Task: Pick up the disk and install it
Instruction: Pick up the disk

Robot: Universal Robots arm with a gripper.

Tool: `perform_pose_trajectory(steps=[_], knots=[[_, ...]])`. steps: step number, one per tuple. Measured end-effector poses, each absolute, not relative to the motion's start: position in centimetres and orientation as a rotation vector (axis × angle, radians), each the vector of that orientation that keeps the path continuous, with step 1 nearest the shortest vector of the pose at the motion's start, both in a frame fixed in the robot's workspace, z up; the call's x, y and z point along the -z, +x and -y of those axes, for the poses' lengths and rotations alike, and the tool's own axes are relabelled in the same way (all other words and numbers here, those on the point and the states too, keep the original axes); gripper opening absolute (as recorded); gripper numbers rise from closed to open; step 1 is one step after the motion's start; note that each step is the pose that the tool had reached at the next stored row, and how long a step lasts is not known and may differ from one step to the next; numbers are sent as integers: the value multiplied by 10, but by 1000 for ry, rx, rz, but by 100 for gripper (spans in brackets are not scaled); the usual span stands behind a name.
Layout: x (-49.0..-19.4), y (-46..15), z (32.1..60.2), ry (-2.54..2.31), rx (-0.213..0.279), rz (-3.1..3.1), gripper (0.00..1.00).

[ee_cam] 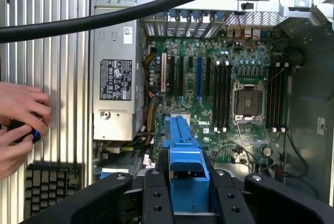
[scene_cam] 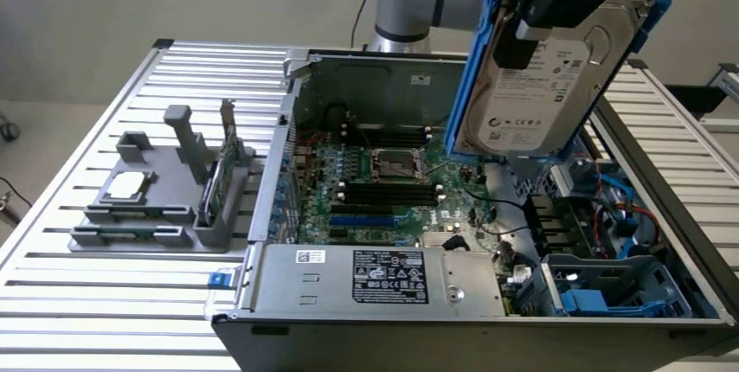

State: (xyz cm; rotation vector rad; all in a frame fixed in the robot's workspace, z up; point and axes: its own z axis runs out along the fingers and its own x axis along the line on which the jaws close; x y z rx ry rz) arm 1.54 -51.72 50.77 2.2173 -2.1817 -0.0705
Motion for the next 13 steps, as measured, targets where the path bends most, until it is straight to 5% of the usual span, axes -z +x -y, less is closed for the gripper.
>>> perform_pose_trajectory(steps=[13], knots=[[-508,39,553,2216,80,2180,33]])
